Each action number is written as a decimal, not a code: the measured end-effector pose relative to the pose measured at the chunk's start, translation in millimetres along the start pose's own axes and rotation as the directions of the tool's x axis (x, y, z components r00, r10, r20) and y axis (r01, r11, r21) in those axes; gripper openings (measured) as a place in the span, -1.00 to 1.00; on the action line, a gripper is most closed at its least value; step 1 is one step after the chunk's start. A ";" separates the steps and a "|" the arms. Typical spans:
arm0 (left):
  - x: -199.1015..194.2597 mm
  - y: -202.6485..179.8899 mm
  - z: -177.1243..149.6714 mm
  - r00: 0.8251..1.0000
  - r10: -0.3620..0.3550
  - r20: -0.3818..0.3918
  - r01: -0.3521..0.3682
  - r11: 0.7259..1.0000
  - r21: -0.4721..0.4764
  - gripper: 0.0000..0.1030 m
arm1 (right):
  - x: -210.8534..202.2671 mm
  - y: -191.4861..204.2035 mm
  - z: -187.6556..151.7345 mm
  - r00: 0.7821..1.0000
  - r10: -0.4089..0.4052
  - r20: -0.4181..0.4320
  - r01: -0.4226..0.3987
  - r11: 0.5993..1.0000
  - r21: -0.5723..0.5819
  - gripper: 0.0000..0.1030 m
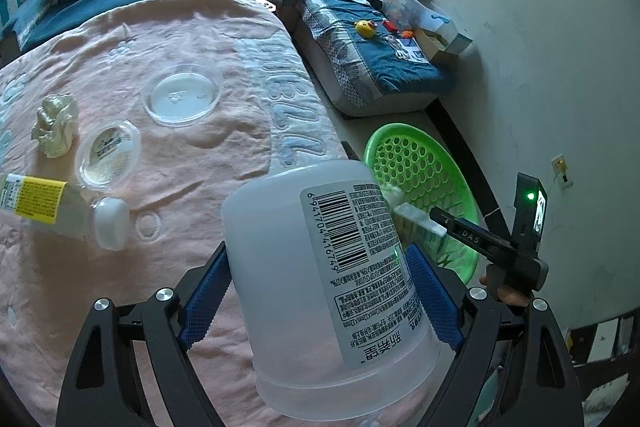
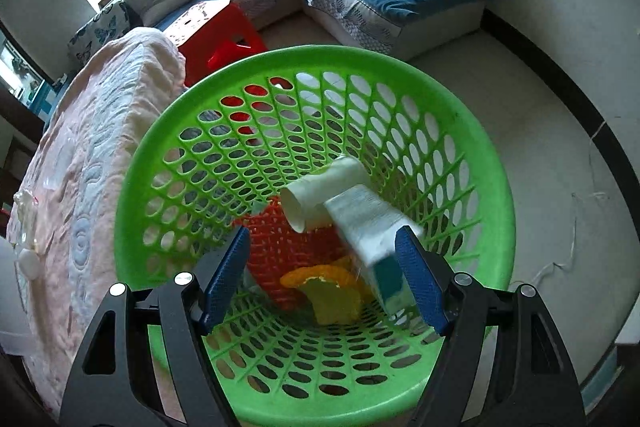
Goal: Collect trash
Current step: 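Carry the tub and milk carton to the green basket and release both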
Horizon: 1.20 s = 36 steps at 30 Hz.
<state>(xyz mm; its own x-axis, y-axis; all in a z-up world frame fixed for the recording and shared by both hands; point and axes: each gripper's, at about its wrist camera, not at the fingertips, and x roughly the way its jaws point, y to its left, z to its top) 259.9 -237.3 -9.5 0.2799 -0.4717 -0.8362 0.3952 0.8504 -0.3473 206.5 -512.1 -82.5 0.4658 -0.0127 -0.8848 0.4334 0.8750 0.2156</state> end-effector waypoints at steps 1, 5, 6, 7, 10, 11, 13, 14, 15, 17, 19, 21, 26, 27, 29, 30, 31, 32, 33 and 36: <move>1.6 -2.2 0.9 1.000 0.000 -0.001 0.000 1.000 0.004 0.61 | -1.8 -1.2 -0.4 1.000 0.001 0.002 -0.001 1.000 0.000 0.46; 9.9 -13.5 5.2 1.000 -0.010 -0.009 0.010 1.000 0.024 0.61 | -13.4 -6.6 -3.4 1.000 0.013 0.016 -0.013 1.000 -0.004 0.46; 13.1 -17.8 6.4 1.000 -0.013 -0.012 0.014 0.999 0.033 0.61 | -16.5 -8.0 -4.2 1.000 0.015 0.020 -0.015 1.000 -0.005 0.46; 15.5 -21.1 7.1 1.000 -0.015 -0.014 0.015 0.999 0.037 0.61 | -21.3 -9.9 -5.7 0.999 0.017 0.029 -0.017 1.000 -0.007 0.46; 25.5 -35.6 9.3 0.999 -0.026 -0.025 0.028 0.998 0.061 0.61 | -32.3 -12.2 -11.2 0.999 0.015 0.048 -0.014 1.000 -0.020 0.48; 27.7 -39.6 9.7 0.999 -0.026 -0.026 0.028 0.997 0.070 0.61 | -37.1 -13.6 -14.1 0.998 0.008 0.059 -0.006 1.000 -0.028 0.51; 34.7 -50.1 11.2 0.999 -0.027 -0.028 0.030 0.995 0.092 0.61 | -44.6 -16.0 -19.4 0.997 -0.005 0.077 0.008 0.999 -0.042 0.54; 37.9 -55.5 12.0 0.999 -0.030 -0.029 0.033 0.994 0.100 0.61 | -46.8 -17.0 -20.9 0.997 -0.009 0.081 0.012 0.999 -0.045 0.54; 42.7 -62.7 12.9 0.999 -0.033 -0.030 0.036 0.993 0.113 0.61 | -49.5 -20.1 -23.2 0.996 -0.009 0.086 0.013 0.999 -0.046 0.54; 50.3 -73.6 14.7 0.999 -0.036 -0.032 0.040 0.991 0.131 0.61 | -54.6 -25.3 -29.0 0.995 -0.010 0.095 0.015 0.999 -0.047 0.54; 56.8 -83.3 16.9 0.999 -0.036 -0.031 0.041 0.988 0.149 0.62 | -59.6 -30.5 -34.3 0.995 -0.005 0.103 0.009 0.999 -0.039 0.54; 64.9 -92.6 18.6 0.999 -0.032 -0.026 0.036 0.985 0.171 0.61 | -62.6 -33.3 -37.5 0.994 -0.008 0.108 0.012 0.999 -0.035 0.54; 84.0 -110.2 23.6 0.999 -0.037 -0.021 0.040 0.980 0.196 0.62 | -70.5 -38.6 -48.0 0.992 -0.018 0.125 0.022 0.999 -0.033 0.54; 88.6 -112.7 24.7 0.999 -0.041 -0.020 0.044 0.979 0.199 0.62 | -71.1 -39.2 -50.2 0.992 -0.020 0.128 0.025 0.999 -0.033 0.55; 96.7 -116.6 26.1 0.999 -0.042 -0.020 0.045 0.977 0.207 0.62 | -72.3 -40.3 -53.3 0.991 -0.028 0.132 0.033 0.999 -0.034 0.57; 102.1 -118.5 26.6 0.999 -0.040 -0.022 0.044 0.977 0.210 0.62 | -72.7 -41.6 -54.7 0.991 -0.030 0.133 0.034 0.999 -0.033 0.57; 107.1 -120.1 26.9 0.999 -0.043 -0.028 0.048 0.976 0.213 0.62 | -72.8 -42.4 -56.1 0.991 -0.030 0.133 0.034 0.999 -0.031 0.57; 110.1 -120.9 26.7 0.999 -0.044 -0.030 0.049 0.975 0.215 0.62 | -73.0 -42.8 -57.8 0.991 -0.029 0.133 0.033 0.999 -0.028 0.57; 115.3 -122.4 27.0 0.998 -0.044 -0.033 0.051 0.975 0.218 0.62 | -72.8 -44.3 -59.0 0.991 -0.030 0.131 0.033 0.999 -0.025 0.57; 127.0 -124.7 25.9 0.998 -0.043 -0.041 0.051 0.974 0.222 0.62 | -72.8 -46.6 -62.8 0.991 -0.032 0.128 0.034 0.999 -0.019 0.57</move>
<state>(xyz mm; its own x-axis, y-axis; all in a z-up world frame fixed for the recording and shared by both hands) 268.8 -409.3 -61.4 0.2270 -0.4977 -0.8371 0.5933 0.7523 -0.2863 104.0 -521.6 -54.1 0.5471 -0.1023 -0.8308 0.4345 0.8830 0.1774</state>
